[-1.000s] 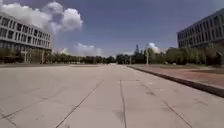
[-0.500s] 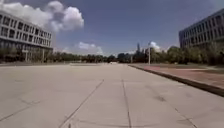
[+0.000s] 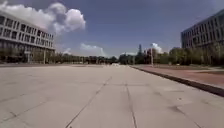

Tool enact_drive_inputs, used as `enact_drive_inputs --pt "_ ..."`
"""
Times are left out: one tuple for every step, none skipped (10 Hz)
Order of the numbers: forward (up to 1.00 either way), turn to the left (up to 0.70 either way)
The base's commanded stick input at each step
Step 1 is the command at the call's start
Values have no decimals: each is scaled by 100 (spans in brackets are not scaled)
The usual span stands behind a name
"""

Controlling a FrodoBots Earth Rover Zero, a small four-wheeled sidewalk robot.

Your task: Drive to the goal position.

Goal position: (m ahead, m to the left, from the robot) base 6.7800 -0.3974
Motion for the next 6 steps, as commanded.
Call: enact_drive_inputs --pt "70 0" --pt "70 0" --pt "70 0" --pt "70 0" --pt "70 0" --pt "70 0"
